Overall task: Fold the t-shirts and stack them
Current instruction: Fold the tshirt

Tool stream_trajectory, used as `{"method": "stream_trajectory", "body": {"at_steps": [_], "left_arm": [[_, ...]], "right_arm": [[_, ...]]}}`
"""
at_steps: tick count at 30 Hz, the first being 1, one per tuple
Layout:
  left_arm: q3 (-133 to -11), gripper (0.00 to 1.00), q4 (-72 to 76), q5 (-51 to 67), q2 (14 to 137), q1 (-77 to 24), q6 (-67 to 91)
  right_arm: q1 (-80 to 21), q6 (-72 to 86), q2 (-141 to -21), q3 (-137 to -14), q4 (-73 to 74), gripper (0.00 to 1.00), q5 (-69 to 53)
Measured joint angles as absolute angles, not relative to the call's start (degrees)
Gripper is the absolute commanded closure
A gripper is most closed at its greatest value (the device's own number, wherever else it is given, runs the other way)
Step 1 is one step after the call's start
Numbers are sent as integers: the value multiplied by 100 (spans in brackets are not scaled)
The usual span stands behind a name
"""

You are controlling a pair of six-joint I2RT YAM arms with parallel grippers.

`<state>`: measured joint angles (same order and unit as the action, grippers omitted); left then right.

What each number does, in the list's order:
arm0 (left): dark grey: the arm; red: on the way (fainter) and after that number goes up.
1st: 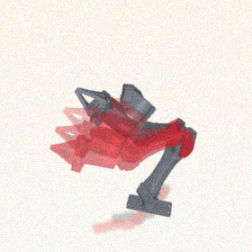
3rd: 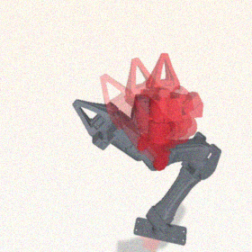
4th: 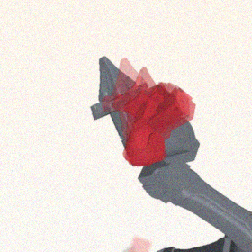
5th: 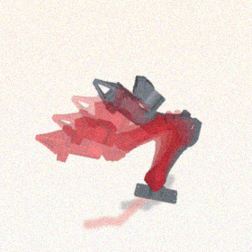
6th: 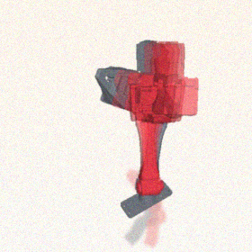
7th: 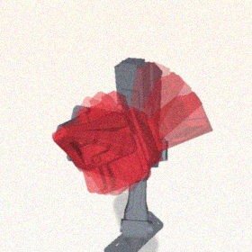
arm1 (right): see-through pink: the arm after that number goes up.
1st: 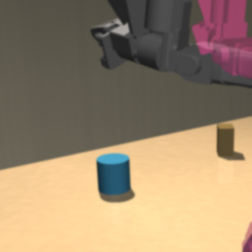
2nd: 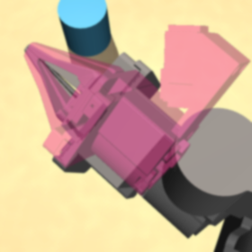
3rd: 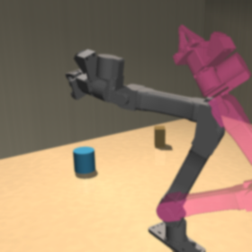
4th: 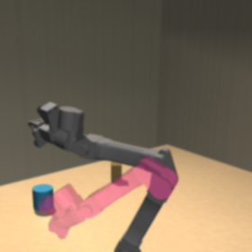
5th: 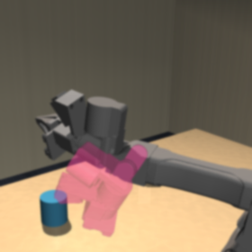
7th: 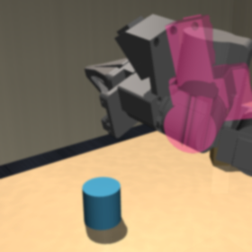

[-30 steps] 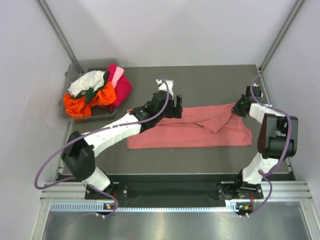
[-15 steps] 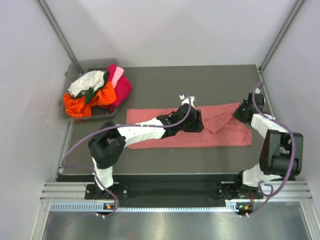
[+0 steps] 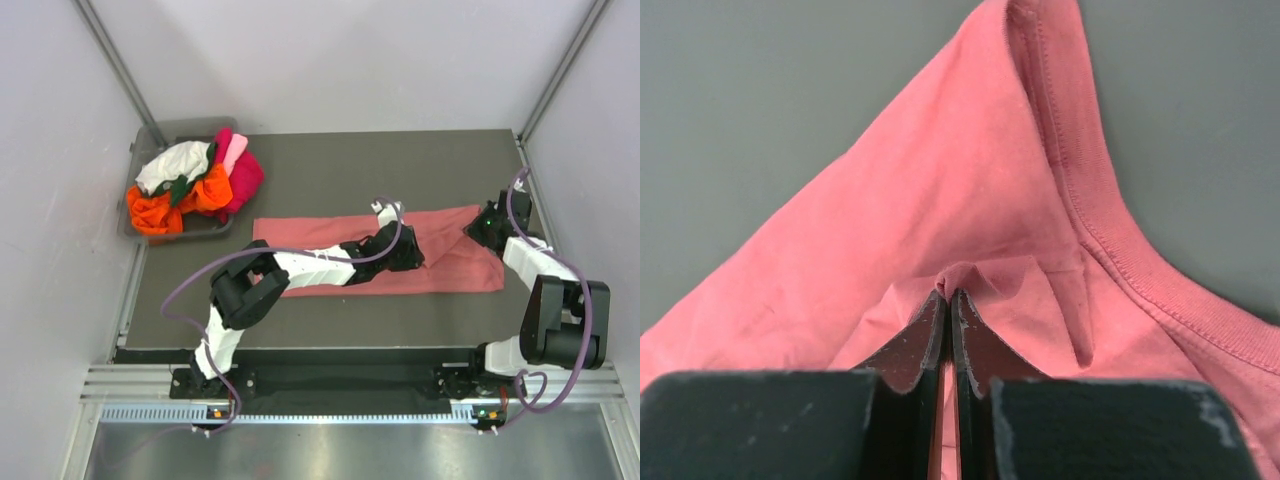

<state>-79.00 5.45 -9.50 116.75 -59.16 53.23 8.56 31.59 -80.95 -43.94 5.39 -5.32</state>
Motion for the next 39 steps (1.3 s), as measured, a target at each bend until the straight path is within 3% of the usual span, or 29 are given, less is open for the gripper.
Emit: {"method": "stream_trajectory", "body": {"at_steps": [13,29,32,34,39], "left_arm": [[-8921,54,381,-1197,12595,-6075,5865],[-9172,51,-193,-1341,12818,-6075,6252],[-9172,59,-193,-1343,12822,-6075,6274],[-9183,72,-196,-1350,12844,-6073,6294],[-9380,85,-204,-1387,13058,-6073,6292]], "right_arm": [[856,3221,-8049,-4355,510,100,-707],[856,3216,-7942,-4355,513,100,-674],[856,3216,-7942,-4355,513,100,-672],[856,3214,-7942,-4355,513,100,-657],[856,3214,-7942,-4355,515,100,-631]]}}
